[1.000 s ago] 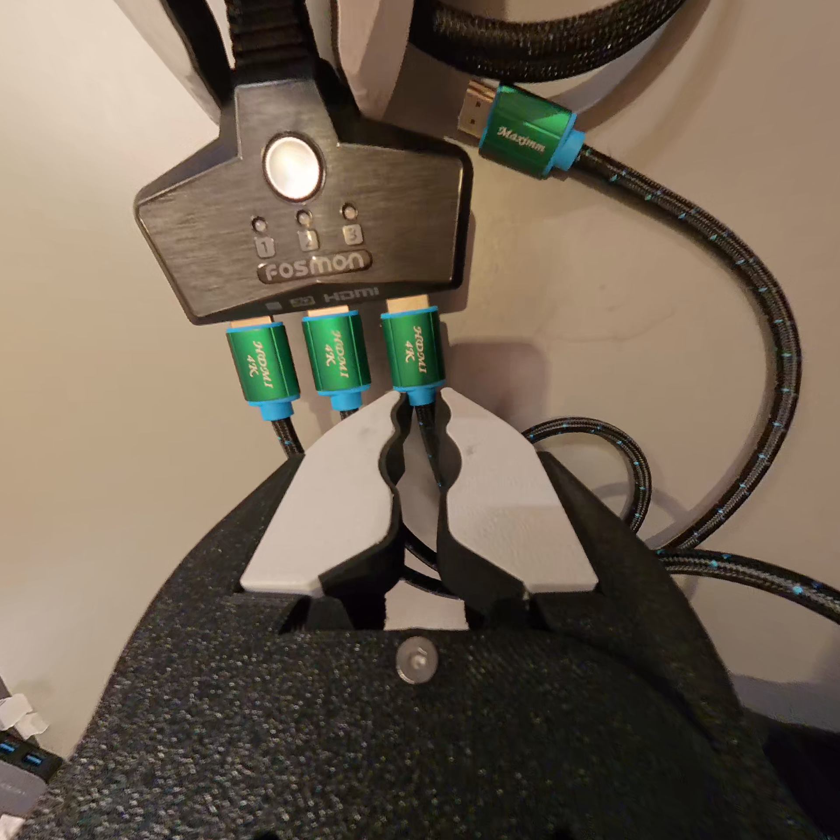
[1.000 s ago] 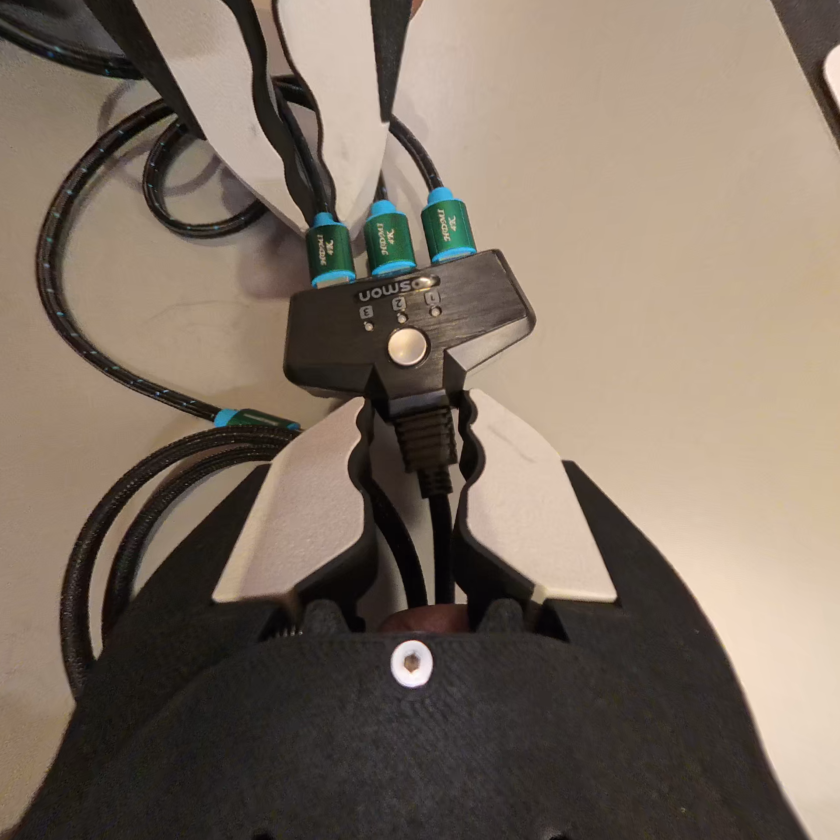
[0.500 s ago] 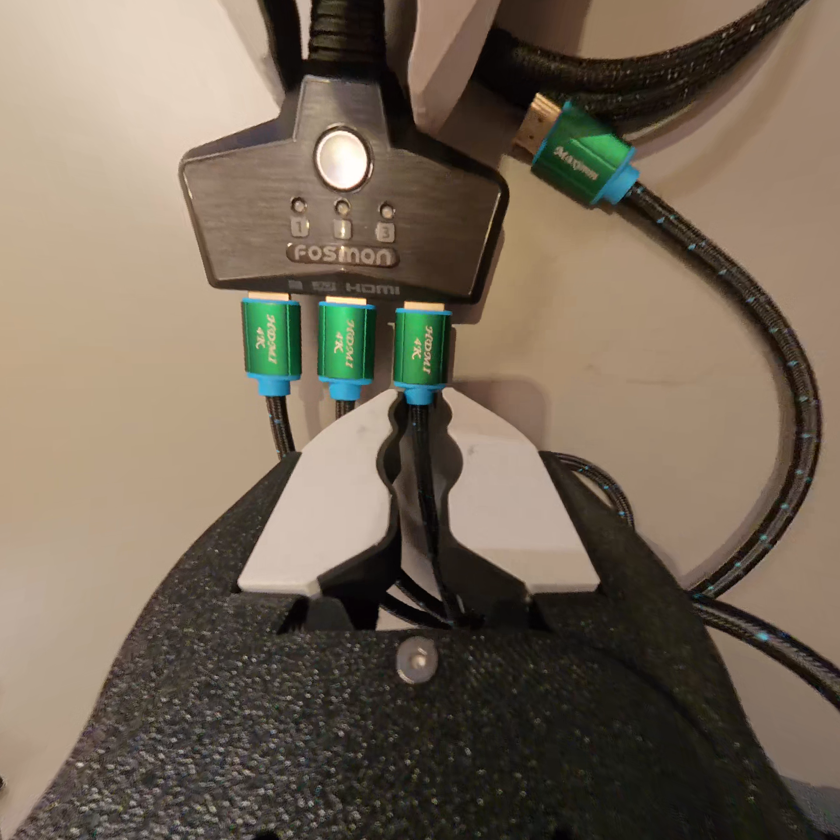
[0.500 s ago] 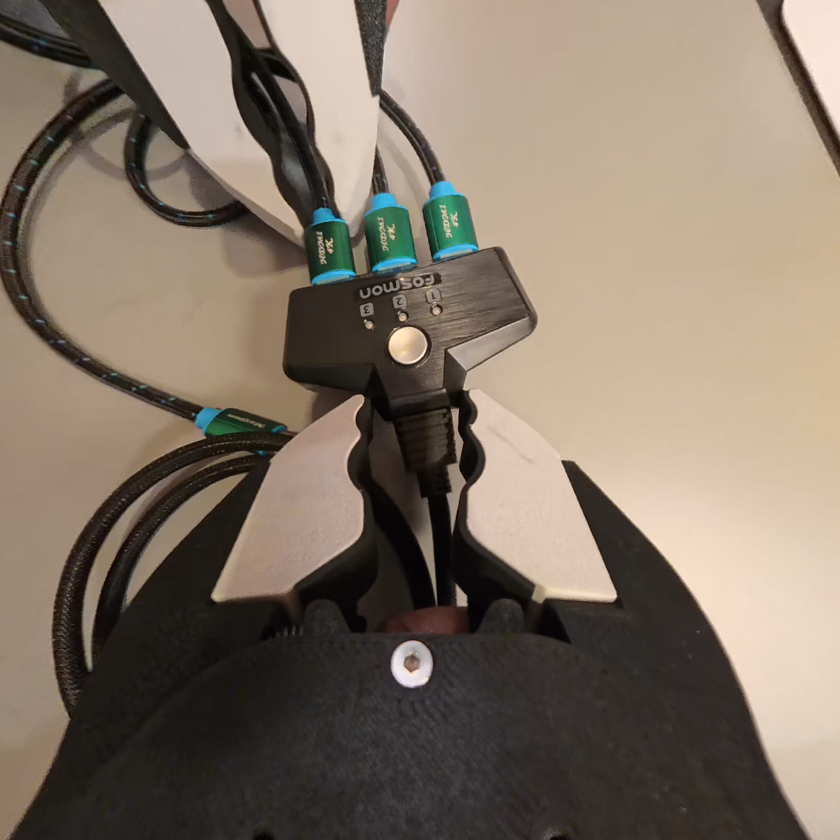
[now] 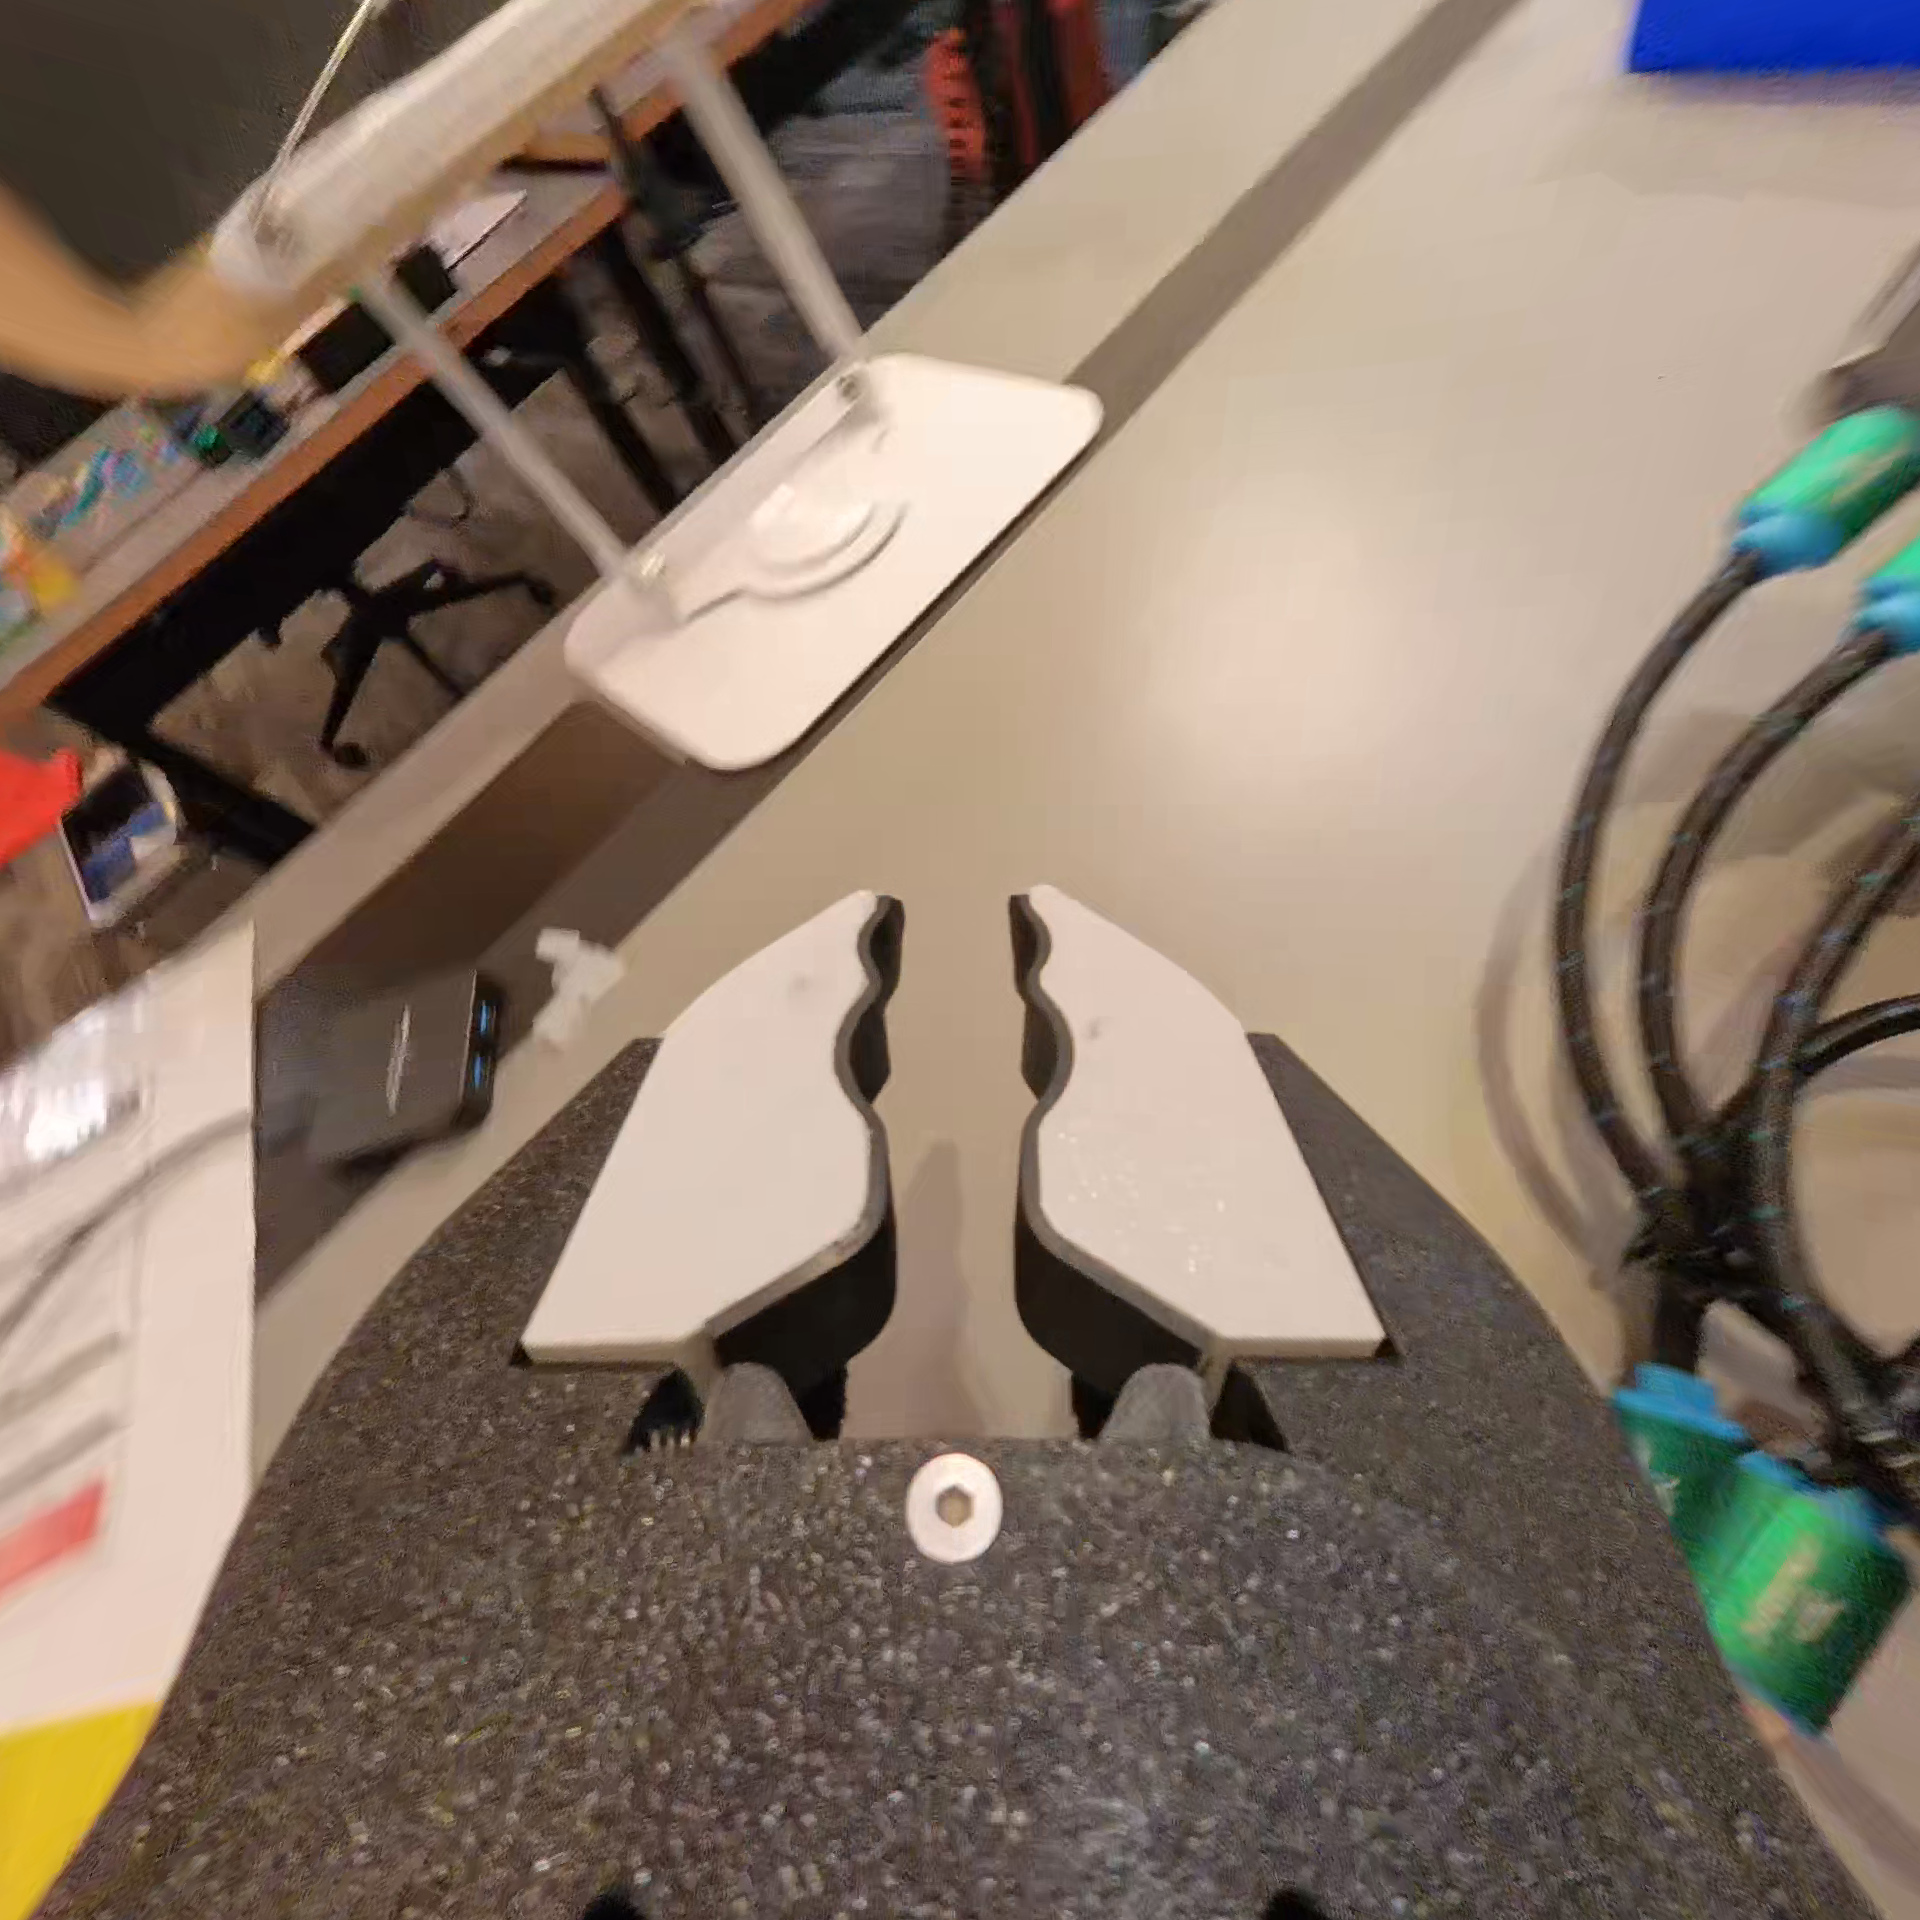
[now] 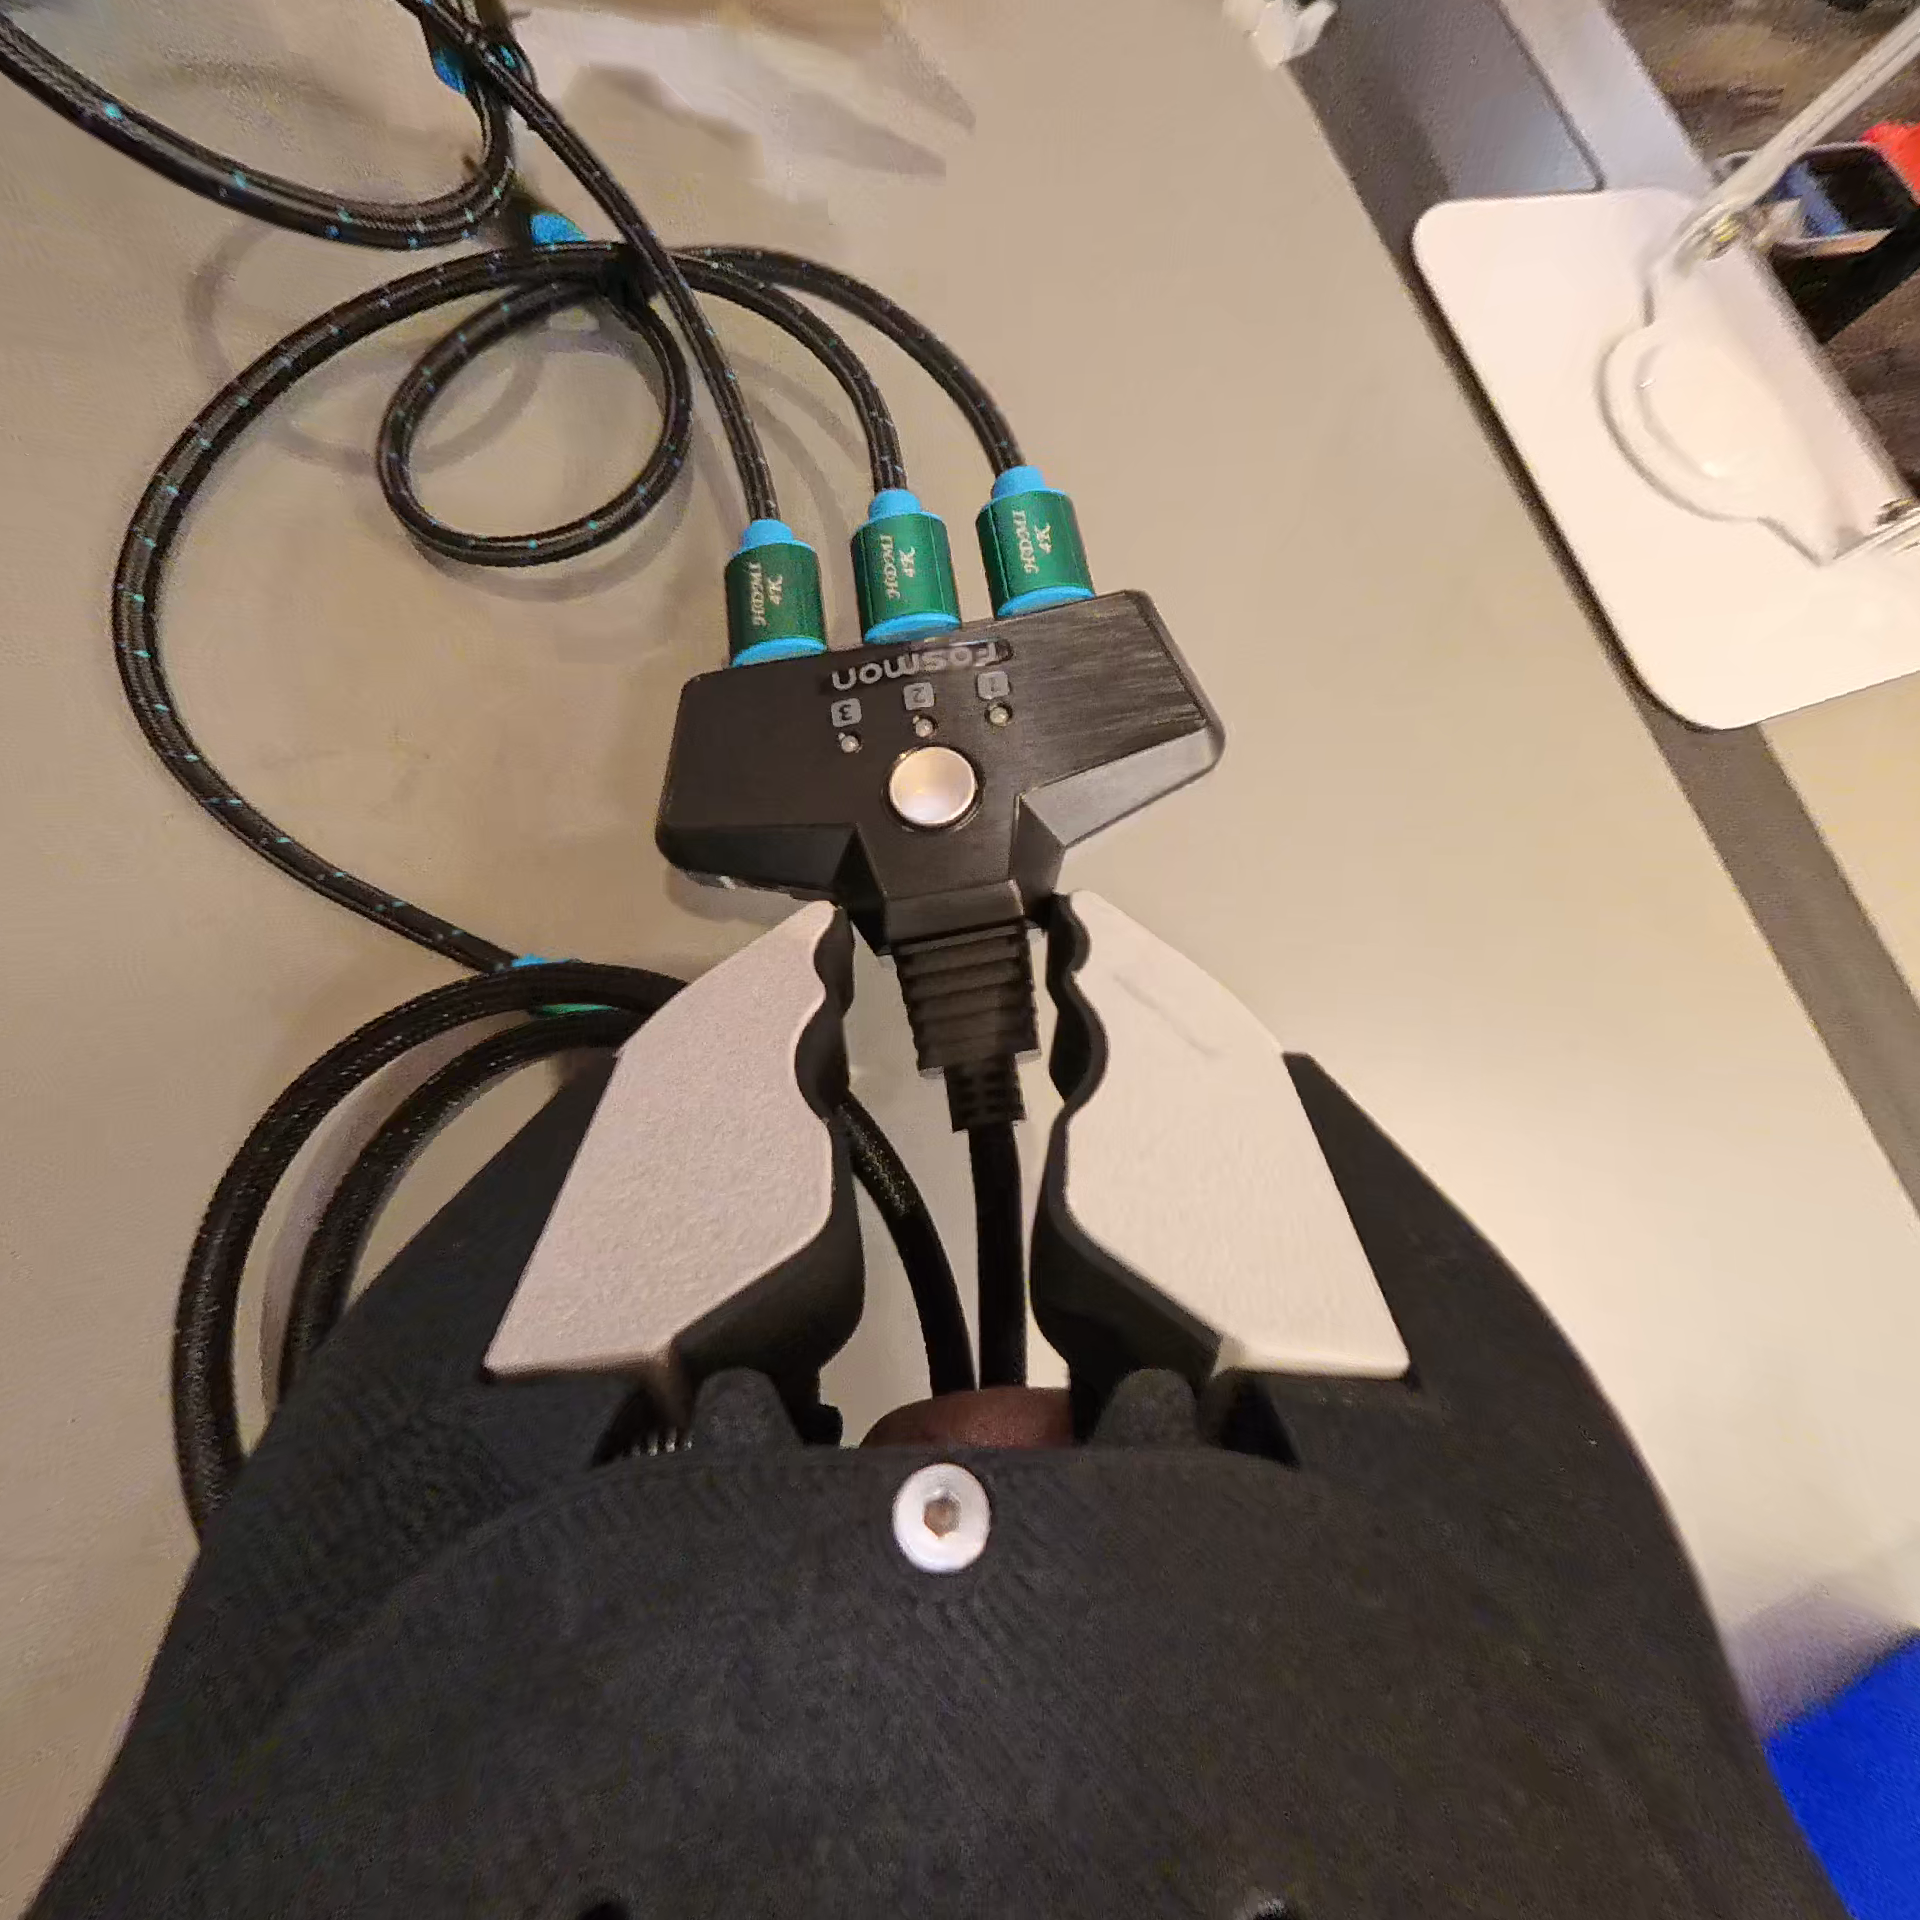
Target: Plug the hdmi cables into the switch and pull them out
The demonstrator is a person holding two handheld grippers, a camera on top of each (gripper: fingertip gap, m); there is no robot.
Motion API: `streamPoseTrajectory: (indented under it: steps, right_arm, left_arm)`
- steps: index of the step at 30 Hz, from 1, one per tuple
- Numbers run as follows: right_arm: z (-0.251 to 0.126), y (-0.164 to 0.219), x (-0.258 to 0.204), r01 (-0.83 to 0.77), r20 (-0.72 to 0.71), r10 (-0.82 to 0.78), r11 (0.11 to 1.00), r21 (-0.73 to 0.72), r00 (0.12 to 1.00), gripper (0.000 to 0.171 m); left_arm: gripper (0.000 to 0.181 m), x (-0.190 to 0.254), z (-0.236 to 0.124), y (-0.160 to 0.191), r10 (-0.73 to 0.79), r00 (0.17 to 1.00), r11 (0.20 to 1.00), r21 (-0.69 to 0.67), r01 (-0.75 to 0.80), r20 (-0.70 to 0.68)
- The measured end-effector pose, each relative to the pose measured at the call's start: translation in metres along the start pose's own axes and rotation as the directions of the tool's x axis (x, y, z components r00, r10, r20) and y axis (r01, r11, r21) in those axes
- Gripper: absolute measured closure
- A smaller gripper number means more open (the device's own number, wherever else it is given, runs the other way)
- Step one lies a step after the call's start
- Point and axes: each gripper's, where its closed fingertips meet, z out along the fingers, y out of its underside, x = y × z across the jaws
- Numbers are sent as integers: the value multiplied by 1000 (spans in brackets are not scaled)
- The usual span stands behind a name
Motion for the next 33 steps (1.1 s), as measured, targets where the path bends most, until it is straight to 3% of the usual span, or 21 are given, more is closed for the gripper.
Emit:
streamPoseTrajectory:
  steps: [1, 5, 10, 12, 20, 24, 28, 33]
  right_arm:
    - [-4, -2, 0, 4, -19, -3, 1000, 4, 1000, 136]
    - [-21, -10, 2, 9, -99, -7, 1000, 14, 995, 136]
    - [-54, -25, 11, 4, -224, 0, 1000, 19, 974, 136]
    - [-74, -33, 16, 7, -282, -1, 1000, 20, 959, 136]
    - [-194, -62, 51, -4, -529, 39, 998, 68, 848, 136]
    - [-269, -49, 79, -44, -664, 85, 996, 78, 743, 136]
    - [-340, -10, 112, -128, -804, 130, 989, 68, 580, 136]
    - [-388, 54, 150, -268, -908, 199, 958, 102, 368, 136]
  left_arm:
    - [165, -5, -1, 14, -45, 999, 999, 10, 45, 14]
    - [172, -8, 0, 59, -71, 997, 997, -38, 72, 40]
    - [173, 10, 7, 78, 133, 991, 977, -169, -128, 17]
    - [179, 10, 10, 78, 147, 988, 973, -183, -138, 38]
    - [176, 1, 0, 65, 12, 998, 997, -82, -8, 57]
    - [177, 6, 0, 65, 31, 998, 996, -86, -26, 47]
    - [177, 11, 3, 69, 73, 997, 990, -123, -68, 39]
    - [176, 14, 5, 69, 81, 996, 989, -130, -76, 31]
